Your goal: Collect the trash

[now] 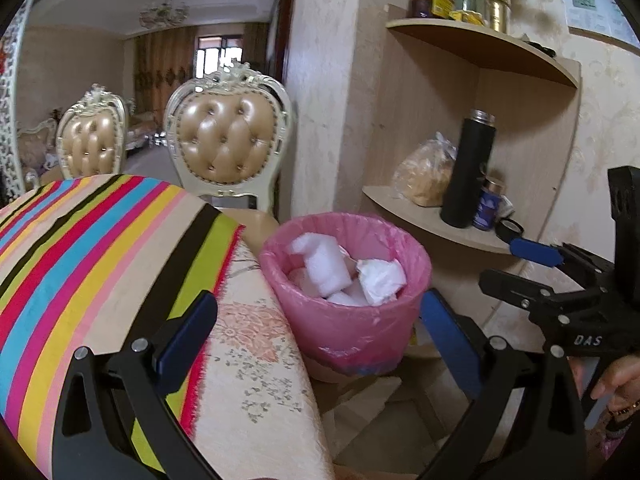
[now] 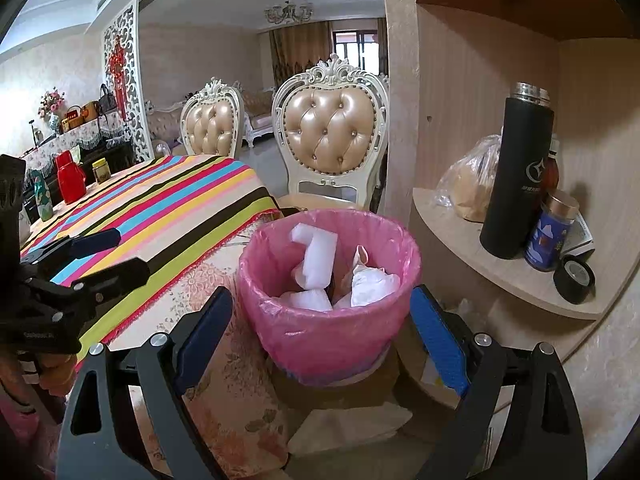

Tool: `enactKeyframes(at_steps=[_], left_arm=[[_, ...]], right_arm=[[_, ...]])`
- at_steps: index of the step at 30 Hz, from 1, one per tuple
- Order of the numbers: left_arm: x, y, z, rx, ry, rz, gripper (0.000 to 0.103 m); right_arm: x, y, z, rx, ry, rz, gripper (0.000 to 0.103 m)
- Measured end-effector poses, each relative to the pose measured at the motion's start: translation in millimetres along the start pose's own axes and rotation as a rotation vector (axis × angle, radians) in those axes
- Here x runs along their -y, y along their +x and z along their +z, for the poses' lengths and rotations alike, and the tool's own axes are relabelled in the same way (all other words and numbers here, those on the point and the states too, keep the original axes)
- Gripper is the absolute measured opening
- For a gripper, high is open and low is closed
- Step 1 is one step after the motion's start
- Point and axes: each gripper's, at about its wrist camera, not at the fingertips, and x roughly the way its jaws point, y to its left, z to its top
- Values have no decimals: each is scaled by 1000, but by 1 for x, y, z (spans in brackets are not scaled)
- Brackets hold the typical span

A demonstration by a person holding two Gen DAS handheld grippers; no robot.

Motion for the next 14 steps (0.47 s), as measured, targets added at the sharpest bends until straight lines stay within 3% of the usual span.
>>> enactKeyframes(at_steps=[14], left_arm=[[3, 12, -3, -59, 15, 3, 98]], right_arm=[[-2, 3, -1, -4, -1, 5, 85]])
